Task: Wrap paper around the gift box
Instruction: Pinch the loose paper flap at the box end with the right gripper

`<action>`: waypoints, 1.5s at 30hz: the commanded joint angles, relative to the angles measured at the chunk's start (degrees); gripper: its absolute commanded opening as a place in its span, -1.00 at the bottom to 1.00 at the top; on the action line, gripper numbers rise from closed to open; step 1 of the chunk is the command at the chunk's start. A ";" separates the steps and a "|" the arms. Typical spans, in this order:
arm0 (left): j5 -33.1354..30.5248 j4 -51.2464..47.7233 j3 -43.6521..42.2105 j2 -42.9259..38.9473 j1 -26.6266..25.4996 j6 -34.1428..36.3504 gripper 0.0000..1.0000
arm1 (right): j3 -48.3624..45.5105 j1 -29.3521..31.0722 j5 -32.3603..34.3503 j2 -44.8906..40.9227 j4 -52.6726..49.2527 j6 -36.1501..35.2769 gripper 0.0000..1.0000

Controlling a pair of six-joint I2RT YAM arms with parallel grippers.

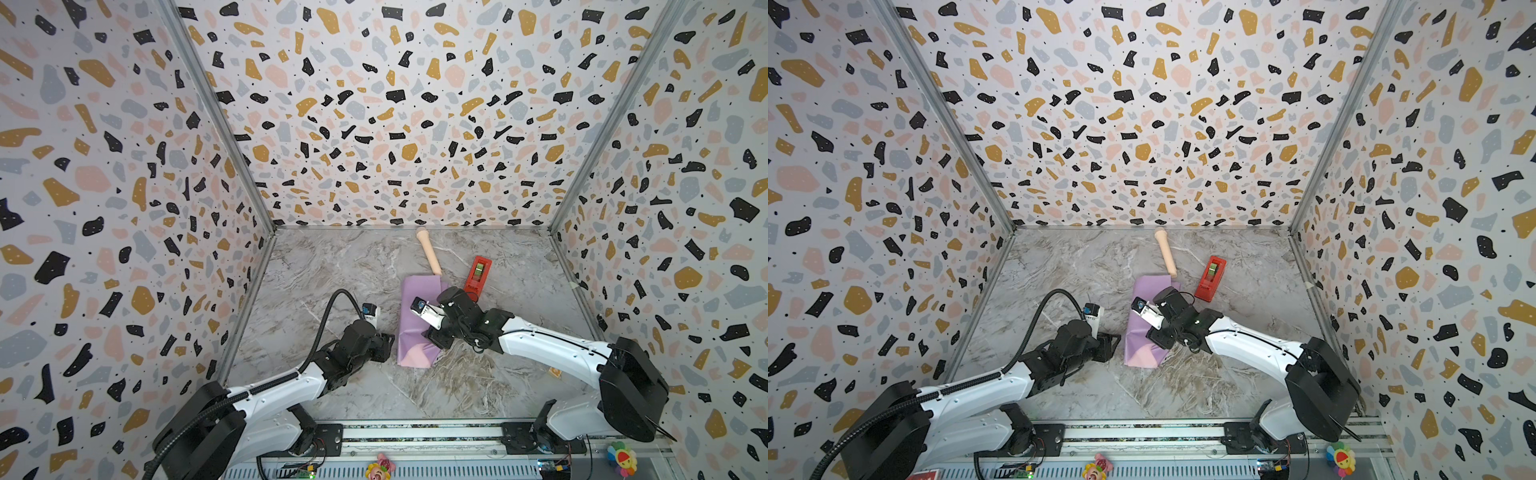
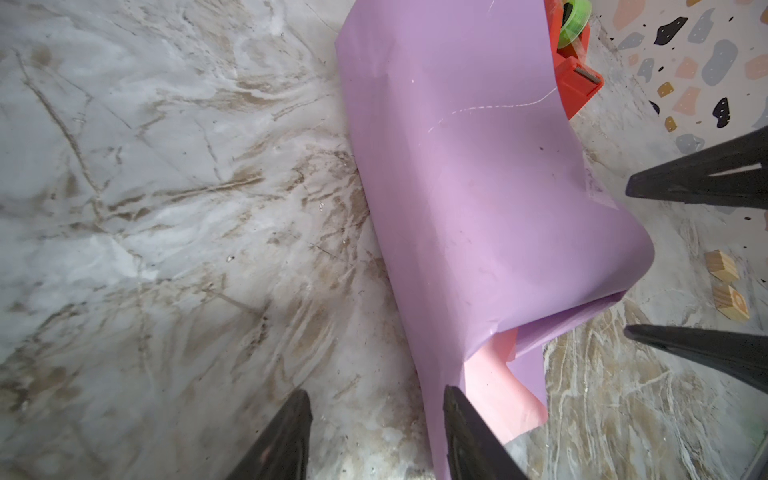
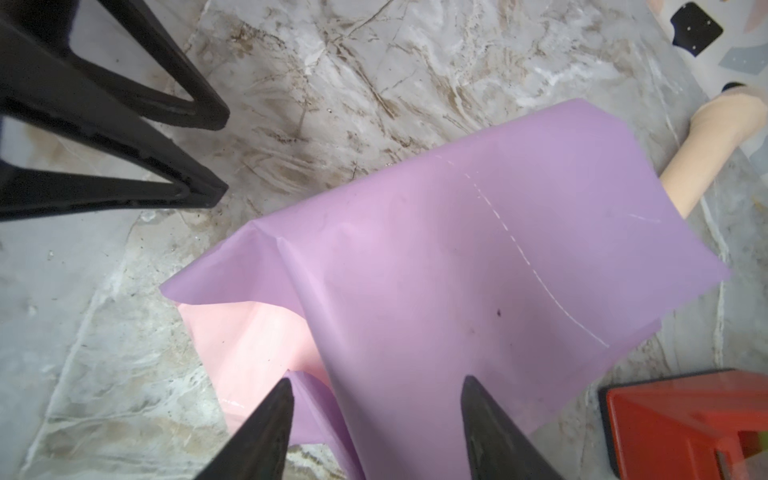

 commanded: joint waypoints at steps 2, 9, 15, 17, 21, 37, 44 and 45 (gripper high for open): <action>0.67 1.95 -0.71 0.49 0.34 0.21 0.04 | 1.78 0.18 1.87 2.19 -2.40 -6.14 0.24; 1.16 2.87 -1.07 1.49 0.34 0.08 0.04 | 0.97 0.26 3.48 5.41 -0.24 -7.75 0.08; 4.71 7.37 -2.30 2.77 0.34 -0.64 0.04 | -1.54 0.62 6.50 6.00 0.70 -7.89 -0.04; 5.40 9.17 -2.72 3.03 0.38 -1.53 0.04 | -2.05 0.80 7.38 5.94 0.79 -7.58 -0.06; 5.17 10.90 -2.75 4.51 0.34 -2.81 0.03 | -3.29 0.89 7.96 5.32 1.43 -7.21 -0.08; 1.57 10.80 -4.92 -0.11 3.54 -3.61 -0.17 | -3.58 0.89 7.53 5.54 1.11 -6.43 -0.08; 4.45 11.53 -0.28 7.47 3.77 -1.77 -0.53 | -3.42 0.84 7.50 5.67 0.87 -6.32 -0.08; 5.03 12.60 -0.06 8.22 3.55 -1.79 -0.56 | -3.49 0.89 7.50 5.64 0.87 -6.22 -0.08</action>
